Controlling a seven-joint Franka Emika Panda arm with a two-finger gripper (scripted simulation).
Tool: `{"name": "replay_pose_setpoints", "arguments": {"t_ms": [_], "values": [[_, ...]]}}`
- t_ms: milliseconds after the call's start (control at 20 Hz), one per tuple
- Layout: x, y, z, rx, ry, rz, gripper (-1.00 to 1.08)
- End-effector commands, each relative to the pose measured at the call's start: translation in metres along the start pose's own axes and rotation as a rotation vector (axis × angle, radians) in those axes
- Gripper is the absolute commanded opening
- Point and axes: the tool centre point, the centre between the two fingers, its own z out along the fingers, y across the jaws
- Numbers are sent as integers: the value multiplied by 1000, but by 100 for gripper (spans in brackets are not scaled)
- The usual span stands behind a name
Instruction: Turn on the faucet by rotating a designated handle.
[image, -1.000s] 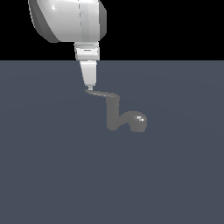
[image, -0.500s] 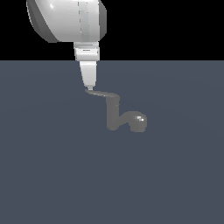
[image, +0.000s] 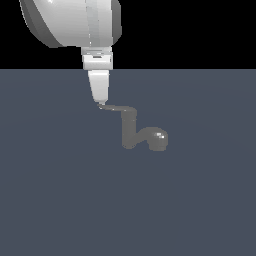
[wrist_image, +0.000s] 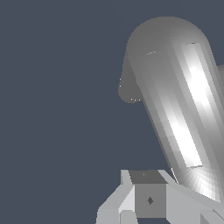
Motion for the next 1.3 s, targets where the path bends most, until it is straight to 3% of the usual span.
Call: {"name": "replay_pose_setpoints", "arguments": {"t_ms": [0,450,550,1250], "values": [[-2,10,0,-5,1,0,-100],[-7,37,0,-5,0,0,-100],[-6,32,-2,2,0,0,-100],[20,74,-1,-2,0,0,-100]]}}
